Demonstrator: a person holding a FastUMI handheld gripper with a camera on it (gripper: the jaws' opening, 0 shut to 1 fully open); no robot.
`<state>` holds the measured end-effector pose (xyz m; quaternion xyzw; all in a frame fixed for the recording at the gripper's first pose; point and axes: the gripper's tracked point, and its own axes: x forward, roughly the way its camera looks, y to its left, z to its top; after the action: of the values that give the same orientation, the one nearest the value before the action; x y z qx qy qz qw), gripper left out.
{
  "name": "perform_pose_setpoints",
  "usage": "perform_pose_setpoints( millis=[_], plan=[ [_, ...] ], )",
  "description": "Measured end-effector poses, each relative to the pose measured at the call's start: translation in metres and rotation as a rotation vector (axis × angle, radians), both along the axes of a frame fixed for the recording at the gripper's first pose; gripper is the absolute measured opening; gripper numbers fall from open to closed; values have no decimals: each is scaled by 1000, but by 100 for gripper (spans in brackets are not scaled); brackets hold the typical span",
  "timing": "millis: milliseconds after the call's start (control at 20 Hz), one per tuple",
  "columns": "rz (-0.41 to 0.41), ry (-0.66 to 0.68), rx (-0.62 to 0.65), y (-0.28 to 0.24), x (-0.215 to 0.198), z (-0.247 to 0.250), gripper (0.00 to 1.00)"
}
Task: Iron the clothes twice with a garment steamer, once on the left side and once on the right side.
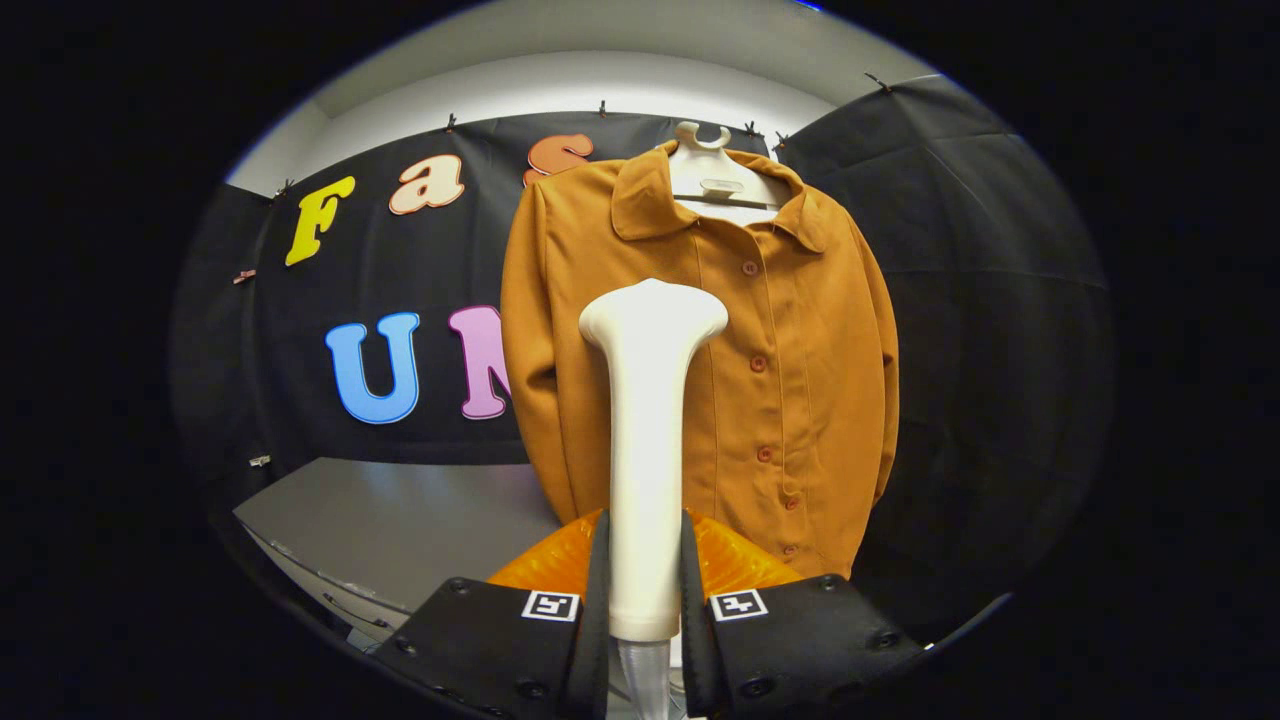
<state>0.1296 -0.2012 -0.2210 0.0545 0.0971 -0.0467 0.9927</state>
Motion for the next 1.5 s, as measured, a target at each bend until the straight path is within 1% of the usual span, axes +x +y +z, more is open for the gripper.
perform_pose_setpoints(
  millis=[400, 700, 900, 1150, 1250, 1350, 1500],
  plan=[
    [-26, 170, 16, -3, -29, -74, 33],
    [-37, 278, 24, -6, -52, -121, 33],
    [-40, 348, 26, -10, -75, -147, 33],
    [-26, 353, 37, -8, -103, -151, 33],
    [-18, 349, 30, -5, -110, -145, 33],
    [-11, 324, 26, -2, -112, -129, 33],
    [-5, 252, 21, 0, -111, -94, 33]
  ],
)
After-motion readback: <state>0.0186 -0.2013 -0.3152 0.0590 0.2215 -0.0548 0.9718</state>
